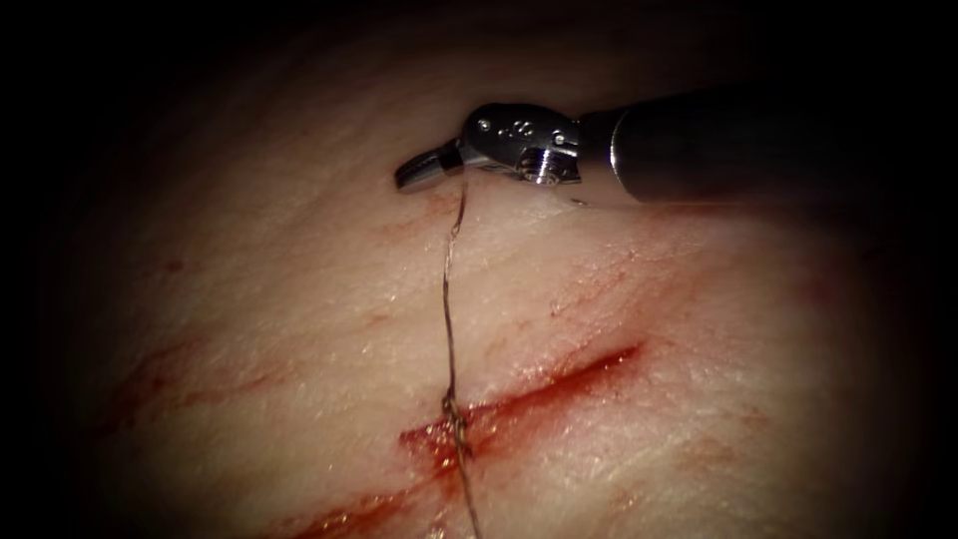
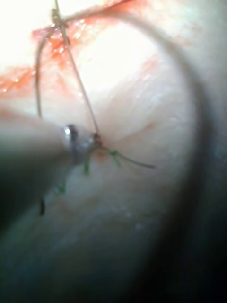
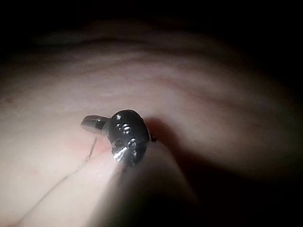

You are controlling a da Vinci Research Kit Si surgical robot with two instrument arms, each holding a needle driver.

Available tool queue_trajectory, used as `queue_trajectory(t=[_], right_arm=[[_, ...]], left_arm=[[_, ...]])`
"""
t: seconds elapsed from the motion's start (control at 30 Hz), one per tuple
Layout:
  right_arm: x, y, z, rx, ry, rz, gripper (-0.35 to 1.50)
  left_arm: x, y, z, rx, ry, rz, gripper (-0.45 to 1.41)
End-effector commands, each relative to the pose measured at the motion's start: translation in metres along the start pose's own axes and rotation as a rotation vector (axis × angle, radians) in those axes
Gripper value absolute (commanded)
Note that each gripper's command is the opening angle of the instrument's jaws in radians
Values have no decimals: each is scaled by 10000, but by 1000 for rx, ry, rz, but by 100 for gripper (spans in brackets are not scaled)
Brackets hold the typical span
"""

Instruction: Wound Closure

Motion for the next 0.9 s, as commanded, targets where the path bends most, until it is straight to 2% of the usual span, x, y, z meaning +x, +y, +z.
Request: queue_trajectory(t=[0.03,0.1,0.27,0.3,0.4,0.43,0.47,0.5,0.57,0.6,0.77,0.9], right_arm=[[-4,-5,10,17,-1,-11,-35],[-3,-12,8,49,0,-35,-35],[2,-15,-2,52,1,-102,-35],[9,-9,-9,41,28,-158,-35],[20,1,-25,-13,75,-157,-35],[28,7,-36,-50,102,-138,-11],[32,9,-42,-59,117,-129,27],[36,11,-48,-76,125,-118,74],[45,12,-64,-100,124,-88,120],[50,9,-75,-114,123,-72,130],[52,-11,-95,-132,118,-53,140],[46,-51,-101,-131,116,-45,140]], left_arm=[[-2,5,8,-1,1,-5,-45],[1,3,4,3,7,-6,-45],[11,-7,-7,20,26,-12,-45],[15,-11,-12,25,32,-16,-45],[20,-18,-19,35,41,-23,-45],[24,-22,-24,39,51,-27,-45],[25,-24,-26,40,51,-28,-45],[26,-25,-29,45,54,-30,-45],[31,-29,-38,52,73,-42,-45],[34,-32,-46,60,81,-41,-45],[49,-41,-76,79,110,-41,-45],[75,-58,-112,100,136,-31,-45]])
